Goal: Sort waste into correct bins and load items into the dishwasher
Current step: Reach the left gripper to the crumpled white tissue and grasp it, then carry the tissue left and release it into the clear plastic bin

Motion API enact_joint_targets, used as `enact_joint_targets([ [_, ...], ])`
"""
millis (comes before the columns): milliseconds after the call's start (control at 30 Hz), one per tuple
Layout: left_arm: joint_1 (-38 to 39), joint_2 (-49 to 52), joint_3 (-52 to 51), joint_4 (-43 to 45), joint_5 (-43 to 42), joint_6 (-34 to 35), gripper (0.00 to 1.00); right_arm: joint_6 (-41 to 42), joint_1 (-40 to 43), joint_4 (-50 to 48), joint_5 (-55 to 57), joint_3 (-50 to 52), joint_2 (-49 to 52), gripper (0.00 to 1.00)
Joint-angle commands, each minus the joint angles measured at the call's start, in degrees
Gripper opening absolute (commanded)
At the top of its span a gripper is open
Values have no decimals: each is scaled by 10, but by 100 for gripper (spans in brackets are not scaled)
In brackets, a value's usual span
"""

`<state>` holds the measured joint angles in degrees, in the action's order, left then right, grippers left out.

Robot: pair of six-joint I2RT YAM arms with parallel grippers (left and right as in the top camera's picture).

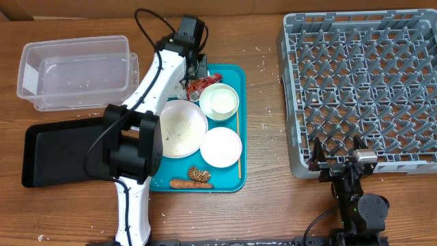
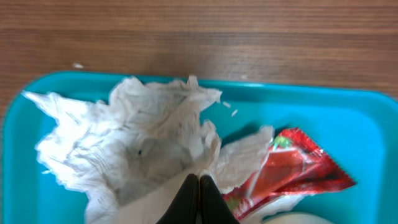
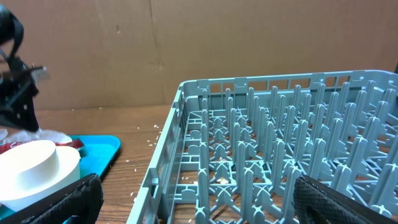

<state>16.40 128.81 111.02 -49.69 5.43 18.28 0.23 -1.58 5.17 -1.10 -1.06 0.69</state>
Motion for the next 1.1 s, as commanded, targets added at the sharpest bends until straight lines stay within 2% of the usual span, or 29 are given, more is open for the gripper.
enact_joint_targets([
  [0,-3,-1,85,-33,7,2,4,0,-3,-4,-1,6,-5,100],
  [267,-5,-4,236,-154,17,2,4,0,-3,-4,-1,6,-5,100],
  [533,-47,-4,389,-288,117,26,4,0,-3,-4,-1,6,-5,100],
  [800,-150,-4,488,-382,119,58,4,0,-3,-4,-1,6,-5,100],
  [1000,-252,0,480,-415,113,116,4,0,-3,-4,-1,6,-5,100],
  [1033,-263,2,478,-413,110,123,7,0,-3,-4,-1,6,-5,100],
  [1067,-274,4,475,-409,104,127,18,0,-3,-4,-1,6,-5,100],
])
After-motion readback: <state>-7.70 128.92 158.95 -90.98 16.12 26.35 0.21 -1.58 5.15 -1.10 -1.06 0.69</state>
